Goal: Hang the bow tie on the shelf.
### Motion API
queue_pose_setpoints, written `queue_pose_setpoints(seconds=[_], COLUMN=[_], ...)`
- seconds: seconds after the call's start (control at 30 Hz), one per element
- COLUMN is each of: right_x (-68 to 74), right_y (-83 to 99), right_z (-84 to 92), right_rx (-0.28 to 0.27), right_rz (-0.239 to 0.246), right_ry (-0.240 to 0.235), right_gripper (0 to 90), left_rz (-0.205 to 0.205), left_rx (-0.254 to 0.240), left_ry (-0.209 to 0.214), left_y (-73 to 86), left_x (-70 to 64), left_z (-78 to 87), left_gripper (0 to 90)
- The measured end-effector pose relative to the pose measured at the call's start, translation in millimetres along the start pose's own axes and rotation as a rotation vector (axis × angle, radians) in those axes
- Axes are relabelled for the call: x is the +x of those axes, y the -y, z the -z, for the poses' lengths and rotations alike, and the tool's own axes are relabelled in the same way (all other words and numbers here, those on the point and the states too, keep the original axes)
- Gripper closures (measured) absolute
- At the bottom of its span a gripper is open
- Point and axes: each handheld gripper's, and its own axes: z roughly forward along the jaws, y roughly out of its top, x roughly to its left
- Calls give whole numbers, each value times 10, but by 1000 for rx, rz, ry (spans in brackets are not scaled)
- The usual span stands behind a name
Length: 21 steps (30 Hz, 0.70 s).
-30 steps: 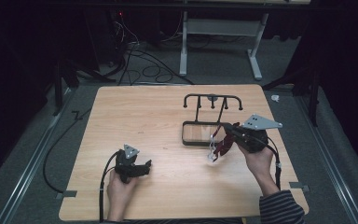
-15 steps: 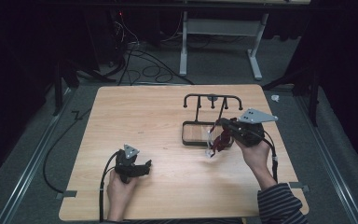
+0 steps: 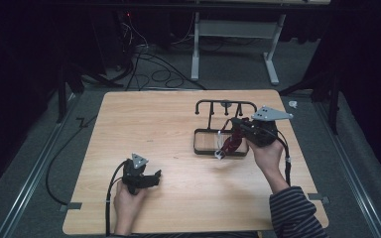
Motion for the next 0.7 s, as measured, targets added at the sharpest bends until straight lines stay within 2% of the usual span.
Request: queue_pose_setpoints(seconds=[0.5, 0.63, 0.7], right_x=[-44, -86, -95], right_y=[-146, -169, -189], right_z=[-40, -74, -89], right_rx=[-3, -4, 0], right_rz=[-13, -45, -42], right_ry=[33, 29, 34], right_gripper=[900, 900, 900], left_rz=[0, 0, 0], left_rx=[0, 0, 0], left_ry=[0, 0, 0], left_y=[0, 0, 0], left_x=[0, 1, 0], left_z=[0, 0, 0], left_gripper=[175, 175, 175])
